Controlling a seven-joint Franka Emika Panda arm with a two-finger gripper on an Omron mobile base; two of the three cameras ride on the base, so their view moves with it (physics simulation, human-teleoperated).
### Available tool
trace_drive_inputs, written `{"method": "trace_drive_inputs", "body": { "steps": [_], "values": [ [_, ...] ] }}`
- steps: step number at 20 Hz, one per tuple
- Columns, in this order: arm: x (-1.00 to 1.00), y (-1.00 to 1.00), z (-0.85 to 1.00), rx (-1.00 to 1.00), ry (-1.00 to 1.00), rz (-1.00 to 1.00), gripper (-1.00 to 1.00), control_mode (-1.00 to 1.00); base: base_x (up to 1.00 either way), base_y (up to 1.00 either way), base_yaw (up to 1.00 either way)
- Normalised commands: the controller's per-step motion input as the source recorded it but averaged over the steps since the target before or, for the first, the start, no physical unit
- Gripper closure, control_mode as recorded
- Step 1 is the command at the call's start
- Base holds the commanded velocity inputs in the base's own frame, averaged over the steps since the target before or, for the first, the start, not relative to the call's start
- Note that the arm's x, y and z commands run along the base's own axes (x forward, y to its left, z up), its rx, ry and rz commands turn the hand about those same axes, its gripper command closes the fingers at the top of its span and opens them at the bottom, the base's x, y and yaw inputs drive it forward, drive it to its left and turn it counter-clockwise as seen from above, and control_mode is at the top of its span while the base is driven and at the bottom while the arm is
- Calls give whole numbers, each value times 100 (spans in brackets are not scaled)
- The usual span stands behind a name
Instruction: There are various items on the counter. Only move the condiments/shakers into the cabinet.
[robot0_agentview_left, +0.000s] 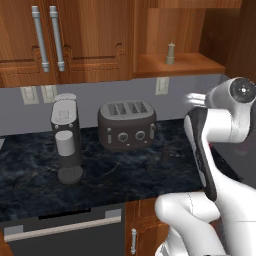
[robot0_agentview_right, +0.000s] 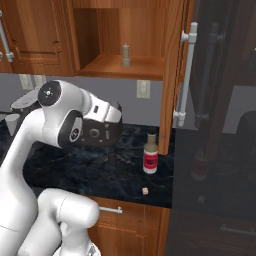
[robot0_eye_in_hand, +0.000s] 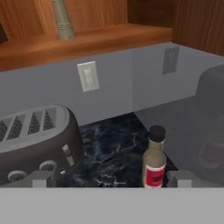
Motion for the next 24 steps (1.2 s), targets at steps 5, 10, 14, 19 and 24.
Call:
{"method": "trace_drive_inputs", "body": {
  "steps": [5,10,14,19,24],
  "values": [
    [-7,0,-13,12,37,0,-100,-100,0,0,0],
    [0,2,-34,1,5,0,-100,-100,0,0,0],
    [2,18,-84,3,16,1,-100,-100,0,0,0],
    [0,17,-75,1,7,2,-100,-100,0,0,0],
    [0,20,-67,0,1,3,-100,-100,0,0,0]
  ]
}}
